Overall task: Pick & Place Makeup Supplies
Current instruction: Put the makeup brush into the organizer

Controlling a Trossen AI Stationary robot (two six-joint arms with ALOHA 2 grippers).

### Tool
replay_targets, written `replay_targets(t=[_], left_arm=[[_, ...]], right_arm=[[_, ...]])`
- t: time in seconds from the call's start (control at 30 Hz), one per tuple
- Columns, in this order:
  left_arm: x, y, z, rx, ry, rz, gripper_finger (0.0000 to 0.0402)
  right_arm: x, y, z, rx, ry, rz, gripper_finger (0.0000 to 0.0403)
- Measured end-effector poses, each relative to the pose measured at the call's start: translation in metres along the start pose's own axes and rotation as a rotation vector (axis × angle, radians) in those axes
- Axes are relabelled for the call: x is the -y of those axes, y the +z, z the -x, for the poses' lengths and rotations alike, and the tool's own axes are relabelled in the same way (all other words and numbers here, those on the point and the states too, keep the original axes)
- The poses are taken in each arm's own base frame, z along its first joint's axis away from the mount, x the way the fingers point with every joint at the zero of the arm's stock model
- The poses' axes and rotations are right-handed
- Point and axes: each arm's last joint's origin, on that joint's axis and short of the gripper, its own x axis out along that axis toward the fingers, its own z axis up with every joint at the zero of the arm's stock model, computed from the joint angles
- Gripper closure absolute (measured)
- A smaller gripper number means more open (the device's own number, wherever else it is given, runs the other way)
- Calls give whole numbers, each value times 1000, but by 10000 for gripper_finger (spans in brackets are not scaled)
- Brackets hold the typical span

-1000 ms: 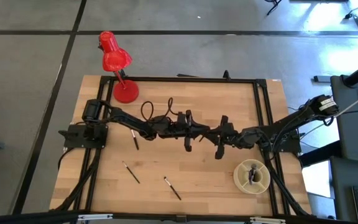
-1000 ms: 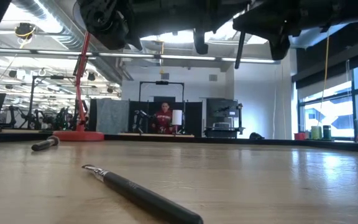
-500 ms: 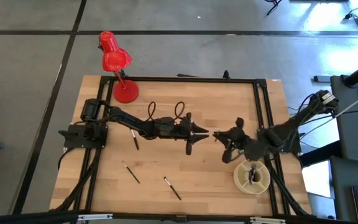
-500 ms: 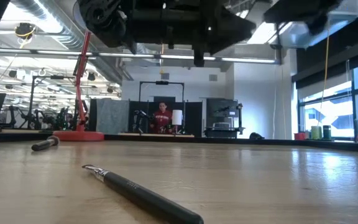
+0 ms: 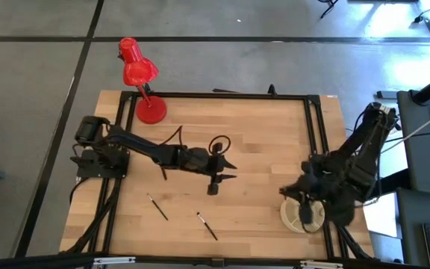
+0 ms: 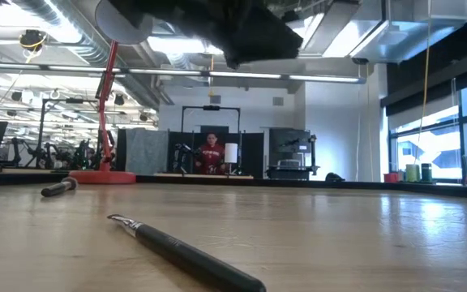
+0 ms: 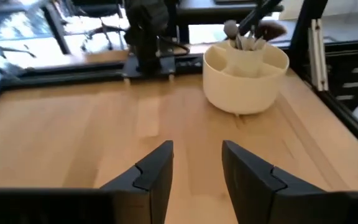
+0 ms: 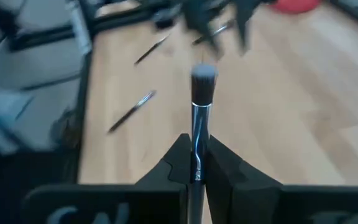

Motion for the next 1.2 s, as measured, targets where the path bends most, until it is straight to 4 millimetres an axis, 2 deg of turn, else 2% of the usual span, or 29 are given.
replay_targets(t=[0.23, 0.43, 0.57, 0.8, 0.93, 1.1, 1.2], left_arm=[[19, 17, 22, 40, 81, -78, 267], [25, 30, 38, 73, 147, -99, 266], [24, 31, 40, 73, 178, -88, 269], [18, 14, 39, -91, 235, -45, 263], [8, -5, 43, -297, 268, -72, 256], [-2, -31, 53, -597, 151, -63, 256], [-4, -40, 59, -716, 97, -56, 262]], right_arm=[[-14, -26, 22, -183, 116, 89, 378], [-12, -46, 32, -256, 69, 145, 378], [-11, -56, 32, -264, 44, 153, 372], [-12, -64, 30, -272, 32, 143, 320], [-10, -64, 30, -276, 23, 124, 297], [-8, -60, 28, -220, -6, 115, 286], [-10, -48, 27, -133, -22, 152, 285]])
